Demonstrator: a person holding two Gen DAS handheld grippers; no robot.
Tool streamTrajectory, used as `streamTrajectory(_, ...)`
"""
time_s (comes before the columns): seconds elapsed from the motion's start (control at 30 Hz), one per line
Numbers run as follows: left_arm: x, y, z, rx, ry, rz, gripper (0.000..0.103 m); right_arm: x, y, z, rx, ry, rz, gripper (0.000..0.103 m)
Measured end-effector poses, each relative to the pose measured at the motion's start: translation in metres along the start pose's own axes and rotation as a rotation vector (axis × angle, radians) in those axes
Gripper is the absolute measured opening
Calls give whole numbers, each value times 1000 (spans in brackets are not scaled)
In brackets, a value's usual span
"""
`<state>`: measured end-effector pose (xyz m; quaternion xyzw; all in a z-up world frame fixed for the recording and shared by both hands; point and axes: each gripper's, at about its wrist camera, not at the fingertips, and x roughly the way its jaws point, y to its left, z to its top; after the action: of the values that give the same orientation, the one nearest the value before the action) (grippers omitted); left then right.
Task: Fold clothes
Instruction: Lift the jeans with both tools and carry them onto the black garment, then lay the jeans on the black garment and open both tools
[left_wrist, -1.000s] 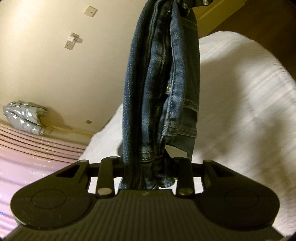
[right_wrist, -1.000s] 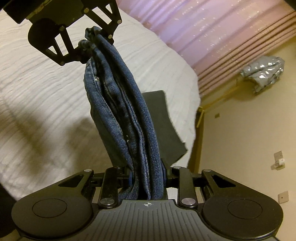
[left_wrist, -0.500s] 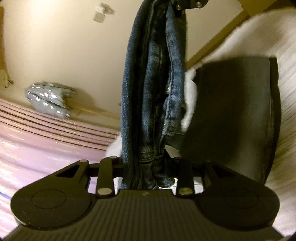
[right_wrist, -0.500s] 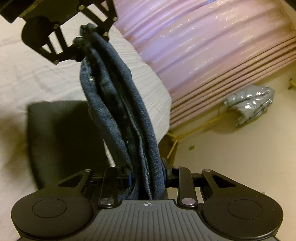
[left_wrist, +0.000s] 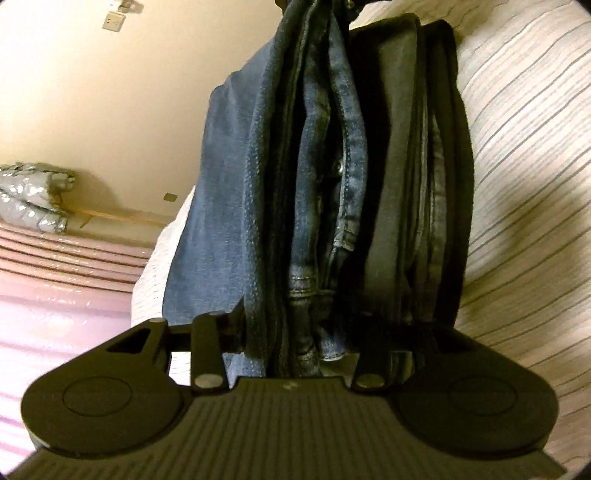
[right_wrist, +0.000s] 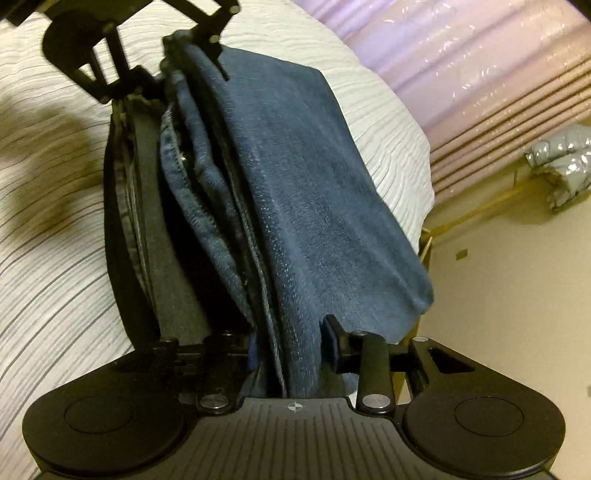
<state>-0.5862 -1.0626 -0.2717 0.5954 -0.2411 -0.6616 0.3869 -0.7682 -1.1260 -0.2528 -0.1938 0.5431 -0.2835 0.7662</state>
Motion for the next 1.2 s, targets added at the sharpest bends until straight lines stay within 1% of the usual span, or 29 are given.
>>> streamTrajectory(0.07,4,2,1,-1,3,-17,37,1,-1,-3,18,16,13,32)
streamTrajectory(0.13,-3,4,0,-17,-7,-1,35,-1,-2,-1,34,24,14,30)
streamTrajectory(0.17,-8,6,-1,-31,-16,14,34,-8,-1,0,58,21,9,29)
streamTrajectory(0.2,-12,4,-3,-40,-23,20,34,-8,-11,4,78,12,3,29)
streamTrajectory(0.23,-14,0,-6,-38,-24,12,34,-11,-8,3,80,10,8,29)
streamTrajectory(0.3,-7,-11,-10,-7,-18,-24,34,-18,4,-1,77,9,23,29)
streamTrajectory(0.37,1,-21,-11,23,-9,-25,35,-11,19,-7,35,25,42,29)
streamTrajectory(0.4,4,-20,-10,15,0,-20,35,-6,25,-9,12,29,35,29)
streamTrajectory(0.47,6,-11,-7,-32,12,-19,35,-2,24,-11,15,30,26,29)
streamTrajectory(0.57,1,1,-7,-51,0,12,35,-9,10,-6,33,4,8,29)
streamTrajectory(0.67,-4,9,-4,-39,-15,69,35,-18,7,-2,34,-27,-34,29)
streamTrajectory(0.77,8,8,-3,-27,-6,51,35,-16,11,-4,47,-21,-51,29)
streamTrajectory(0.87,24,-7,0,-4,10,14,35,-1,22,-6,43,5,-29,29)
streamTrajectory(0.93,32,-3,-4,-18,9,20,35,7,29,-7,24,18,-16,29)
streamTrajectory(0.97,32,1,-6,-24,4,29,35,6,27,-6,35,16,-16,29)
streamTrajectory(1.07,23,21,-8,-56,-10,80,35,-11,12,-1,94,-27,-55,29)
streamTrajectory(1.1,22,24,-9,-66,-10,94,35,-10,14,-2,92,-25,-55,29)
streamTrajectory(1.13,26,23,-10,-71,-4,90,35,-8,18,-2,86,-19,-52,29)
streamTrajectory(1.2,43,14,-13,-43,12,46,36,-3,24,-4,74,-8,-47,29)
